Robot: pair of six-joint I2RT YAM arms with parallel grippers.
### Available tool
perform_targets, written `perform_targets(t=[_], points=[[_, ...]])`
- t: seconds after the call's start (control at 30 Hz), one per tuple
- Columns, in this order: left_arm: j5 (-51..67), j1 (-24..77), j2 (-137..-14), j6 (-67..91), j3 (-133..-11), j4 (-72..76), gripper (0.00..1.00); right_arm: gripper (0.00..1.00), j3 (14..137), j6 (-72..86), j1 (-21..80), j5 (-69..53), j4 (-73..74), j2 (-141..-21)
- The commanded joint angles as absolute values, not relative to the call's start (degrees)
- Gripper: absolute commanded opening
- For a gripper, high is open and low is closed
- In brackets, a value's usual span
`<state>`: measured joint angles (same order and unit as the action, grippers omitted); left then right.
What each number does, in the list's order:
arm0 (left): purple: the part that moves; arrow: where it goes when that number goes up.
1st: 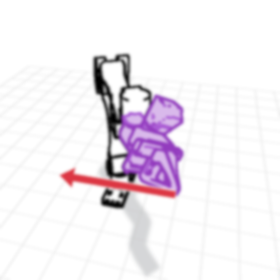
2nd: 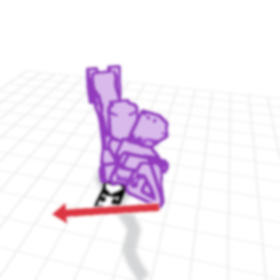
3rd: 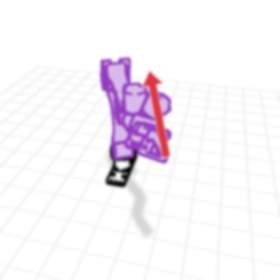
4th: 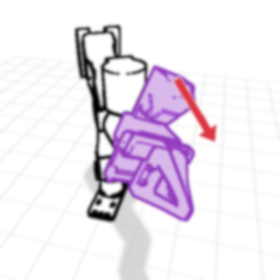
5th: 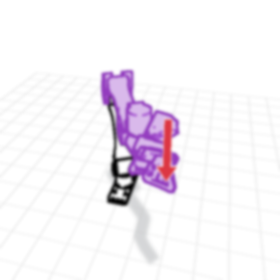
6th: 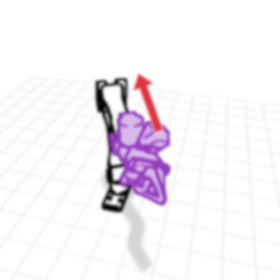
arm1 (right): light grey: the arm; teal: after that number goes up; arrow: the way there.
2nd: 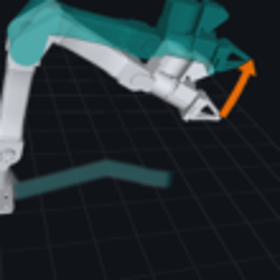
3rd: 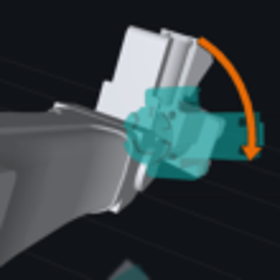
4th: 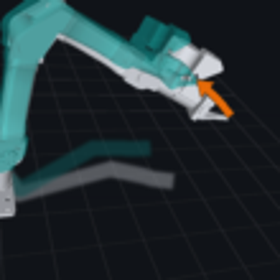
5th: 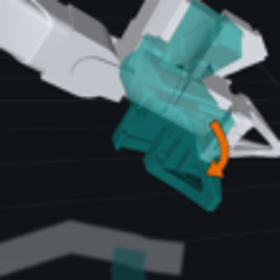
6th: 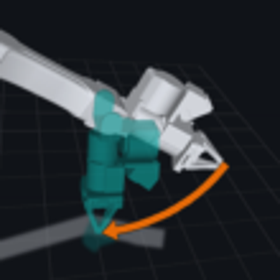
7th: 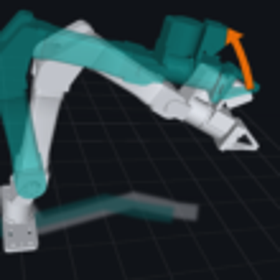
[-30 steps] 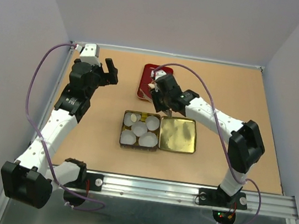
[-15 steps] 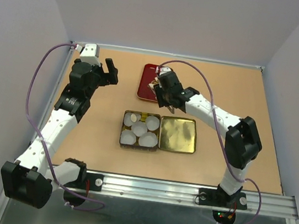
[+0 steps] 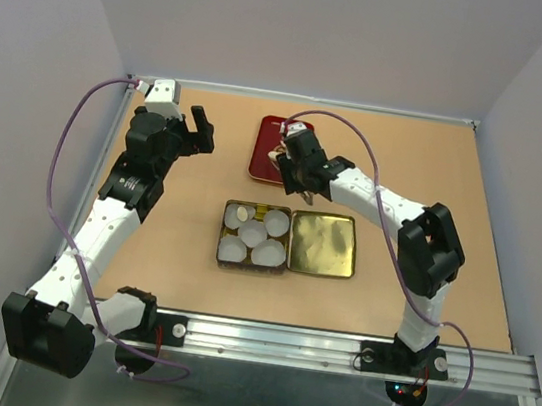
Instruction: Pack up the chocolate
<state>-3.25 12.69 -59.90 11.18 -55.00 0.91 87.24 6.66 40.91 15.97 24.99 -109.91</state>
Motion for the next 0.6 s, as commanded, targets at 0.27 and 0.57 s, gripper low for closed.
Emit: perform_targets(t=[0.27, 0.57], points=[[-3.3, 12.9, -58.5, 10.3, -57.7, 1.7, 0.99, 0.51, 92.1, 5.5, 39.9, 13.7, 22.1, -112.2], [-3.4, 12.9, -58.2, 10.2, -57.7, 1.5, 0.99, 0.43, 92.3, 5.0, 39.6, 12.7, 22.1, -112.7]])
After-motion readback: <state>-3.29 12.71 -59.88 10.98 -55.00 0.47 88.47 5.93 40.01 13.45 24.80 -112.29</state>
